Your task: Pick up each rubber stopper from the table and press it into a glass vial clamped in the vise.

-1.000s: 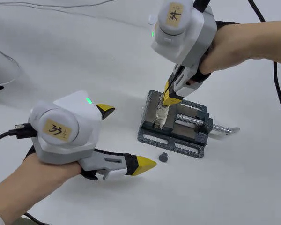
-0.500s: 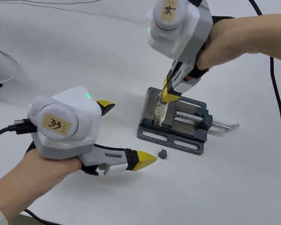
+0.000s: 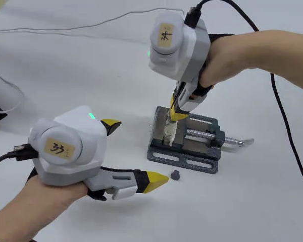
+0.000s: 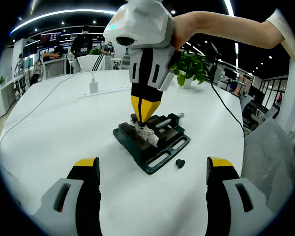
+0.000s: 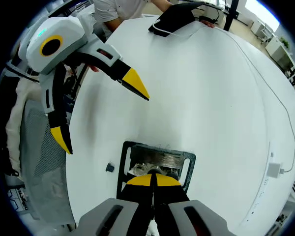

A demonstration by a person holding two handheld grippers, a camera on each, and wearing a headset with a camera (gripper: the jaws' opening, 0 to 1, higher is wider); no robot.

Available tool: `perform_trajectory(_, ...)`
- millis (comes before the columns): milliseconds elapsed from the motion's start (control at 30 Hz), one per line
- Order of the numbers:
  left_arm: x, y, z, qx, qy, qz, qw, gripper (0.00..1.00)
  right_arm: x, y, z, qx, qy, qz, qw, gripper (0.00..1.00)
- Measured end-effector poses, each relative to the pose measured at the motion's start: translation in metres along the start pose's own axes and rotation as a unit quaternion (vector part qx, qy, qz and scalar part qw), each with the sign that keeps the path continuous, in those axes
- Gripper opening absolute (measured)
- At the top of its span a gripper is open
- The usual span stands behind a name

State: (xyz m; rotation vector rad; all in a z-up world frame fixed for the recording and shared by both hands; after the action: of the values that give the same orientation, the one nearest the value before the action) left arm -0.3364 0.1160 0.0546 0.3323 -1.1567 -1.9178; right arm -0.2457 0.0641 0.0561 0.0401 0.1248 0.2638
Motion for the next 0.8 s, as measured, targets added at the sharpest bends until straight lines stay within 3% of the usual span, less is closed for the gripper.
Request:
perform_trajectory(100, 0.002, 0.002, 0.0, -0.005, -0.004, -0.01, 0.9999, 0.88, 0.0, 0.001, 0.0, 0.002, 0.001, 0.013, 0.9999, 0.0)
perform_trajectory(333, 0.005, 0.008, 0.001, -0.004, -0.003, -0.019, 0.9998, 0.88, -0.003, -0.002, 0.002, 0.02, 0.013, 0.0, 0.9997, 0.0)
perform_trajectory(567, 0.006, 0.01, 0.002, -0.004, -0.002, -0.027, 0.9996, 0.88, -0.008, -0.003, 0.003, 0.049, -0.005, 0.009, 0.9988, 0.0)
perform_trajectory(800, 0.008, 0.009, 0.002, -0.006, -0.004, -0.03, 0.9995, 0.88, -0.009, -0.003, 0.003, 0.061, -0.025, 0.027, 0.9975, 0.0)
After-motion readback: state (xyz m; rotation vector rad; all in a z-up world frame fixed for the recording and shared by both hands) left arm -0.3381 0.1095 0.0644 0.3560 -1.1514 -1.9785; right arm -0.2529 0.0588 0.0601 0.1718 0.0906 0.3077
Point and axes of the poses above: the centre of the closed fingertips' face, and the gripper's own axes: z roughly backward along the fingers, x roughly to its right, y roughly out of its top, the point moved 3 cm from there along z, roughly backward along the fingers, and after that the axes turned 5 degrees about -x, right-handed, at the moved point
